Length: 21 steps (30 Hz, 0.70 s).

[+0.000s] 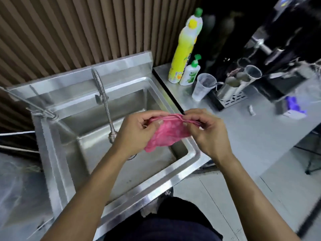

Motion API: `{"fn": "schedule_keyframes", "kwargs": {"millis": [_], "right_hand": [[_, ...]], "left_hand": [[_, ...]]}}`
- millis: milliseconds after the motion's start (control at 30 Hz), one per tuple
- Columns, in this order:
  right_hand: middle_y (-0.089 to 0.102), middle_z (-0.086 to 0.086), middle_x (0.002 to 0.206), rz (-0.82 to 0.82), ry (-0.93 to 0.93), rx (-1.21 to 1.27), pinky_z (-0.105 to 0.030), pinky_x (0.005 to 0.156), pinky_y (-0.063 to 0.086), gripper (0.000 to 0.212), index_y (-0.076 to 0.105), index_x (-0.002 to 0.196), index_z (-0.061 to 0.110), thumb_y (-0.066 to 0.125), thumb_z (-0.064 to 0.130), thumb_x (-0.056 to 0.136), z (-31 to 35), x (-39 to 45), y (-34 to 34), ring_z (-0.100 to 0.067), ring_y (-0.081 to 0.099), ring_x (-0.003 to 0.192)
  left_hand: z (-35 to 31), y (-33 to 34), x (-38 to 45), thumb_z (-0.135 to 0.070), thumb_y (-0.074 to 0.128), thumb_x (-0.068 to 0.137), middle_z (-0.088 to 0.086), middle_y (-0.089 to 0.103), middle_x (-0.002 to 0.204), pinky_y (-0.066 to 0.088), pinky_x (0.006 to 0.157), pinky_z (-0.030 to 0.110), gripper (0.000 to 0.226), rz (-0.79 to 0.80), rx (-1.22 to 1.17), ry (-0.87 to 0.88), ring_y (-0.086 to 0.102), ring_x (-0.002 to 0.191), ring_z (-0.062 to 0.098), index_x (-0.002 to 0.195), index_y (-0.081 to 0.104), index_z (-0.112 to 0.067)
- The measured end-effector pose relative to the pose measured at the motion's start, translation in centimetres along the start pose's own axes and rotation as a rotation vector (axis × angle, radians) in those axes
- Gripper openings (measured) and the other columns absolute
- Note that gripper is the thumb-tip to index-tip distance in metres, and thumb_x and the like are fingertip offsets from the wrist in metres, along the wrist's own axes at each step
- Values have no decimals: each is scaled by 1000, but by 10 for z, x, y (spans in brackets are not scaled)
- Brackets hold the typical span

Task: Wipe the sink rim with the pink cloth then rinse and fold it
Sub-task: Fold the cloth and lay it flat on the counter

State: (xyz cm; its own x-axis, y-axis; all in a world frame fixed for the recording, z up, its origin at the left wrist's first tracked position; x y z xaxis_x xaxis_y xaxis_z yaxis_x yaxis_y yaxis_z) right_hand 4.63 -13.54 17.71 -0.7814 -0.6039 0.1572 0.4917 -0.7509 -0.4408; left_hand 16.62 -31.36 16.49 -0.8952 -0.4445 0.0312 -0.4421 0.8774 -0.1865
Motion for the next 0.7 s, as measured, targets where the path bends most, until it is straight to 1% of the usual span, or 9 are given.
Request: {"fn": "schedule_keyframes", "kwargs": {"millis": [133,233,367,433,533,567,600,667,700], "right_hand": [[77,8,106,-116,28,-87,-24,89,59,34,82,98,20,75,-10,84,-3,-33,-75,-9,74,98],[78,9,104,-183,73,-124,-26,89,59,30,82,96,23,78,-5,85,-11,-58,-129,-9,74,95],[78,11,102,-201,163,-162,-23,86,58,26,82,94,24,80,0,85,-35,-85,-190,-8,74,94],[78,13,100,-140,229,-182,-18,83,57,23,83,93,23,80,1,85,-53,-94,-217,-5,73,92],[78,17,95,55,328,-207,-13,76,53,22,82,91,26,81,5,85,-83,-82,-255,-1,72,87],[78,17,91,125,367,-215,-10,73,52,21,82,90,27,81,6,85,-96,-71,-264,0,72,83],[78,17,87,192,402,-218,-8,71,51,21,82,89,27,81,7,86,-112,-56,-270,2,72,80],[79,15,83,322,397,-265,-7,69,51,21,83,91,26,80,6,86,-152,-19,-271,4,71,75],[79,13,86,366,367,-313,-11,72,53,21,83,93,24,78,5,86,-176,0,-264,2,71,76]], "left_hand": [[-37,59,6,-7,69,96,-25,74,113,61,90,29,33,138,18,78,67,109,-6,110,78,-36],[-54,111,7,-6,70,95,-20,76,110,64,82,33,29,234,-7,95,70,106,-1,112,80,-28],[-55,183,1,-6,71,95,-18,78,103,63,76,26,25,308,-73,30,73,97,0,111,80,-22],[-44,219,-3,-7,72,95,-14,79,104,63,79,29,24,318,-113,-53,75,98,6,112,79,-22],[-18,270,-3,-9,74,93,-2,80,106,63,84,41,24,318,-223,-239,77,96,21,113,78,-23],[-10,285,-1,-11,74,93,4,80,103,64,79,44,24,306,-236,-297,77,90,29,113,78,-23],[-2,298,2,-12,75,93,8,80,100,65,69,43,24,289,-238,-348,75,82,33,113,78,-24],[19,319,19,-10,74,93,1,80,98,56,51,24,23,223,-224,-410,74,72,16,112,78,-23],[34,327,29,-10,73,93,-6,80,101,53,53,17,23,175,-182,-420,73,72,8,111,78,-24]]}}
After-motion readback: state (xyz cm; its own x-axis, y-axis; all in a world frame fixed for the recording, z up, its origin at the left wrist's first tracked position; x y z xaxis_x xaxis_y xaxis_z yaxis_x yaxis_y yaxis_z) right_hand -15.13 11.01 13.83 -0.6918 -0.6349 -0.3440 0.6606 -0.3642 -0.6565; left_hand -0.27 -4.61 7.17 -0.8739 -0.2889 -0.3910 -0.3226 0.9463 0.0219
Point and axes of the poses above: each hand's wrist, its own x-axis towards the middle knuckle, its own y-axis out of the palm, z = x × y, the point moved 5 cm from there along x, towards the middle knuckle
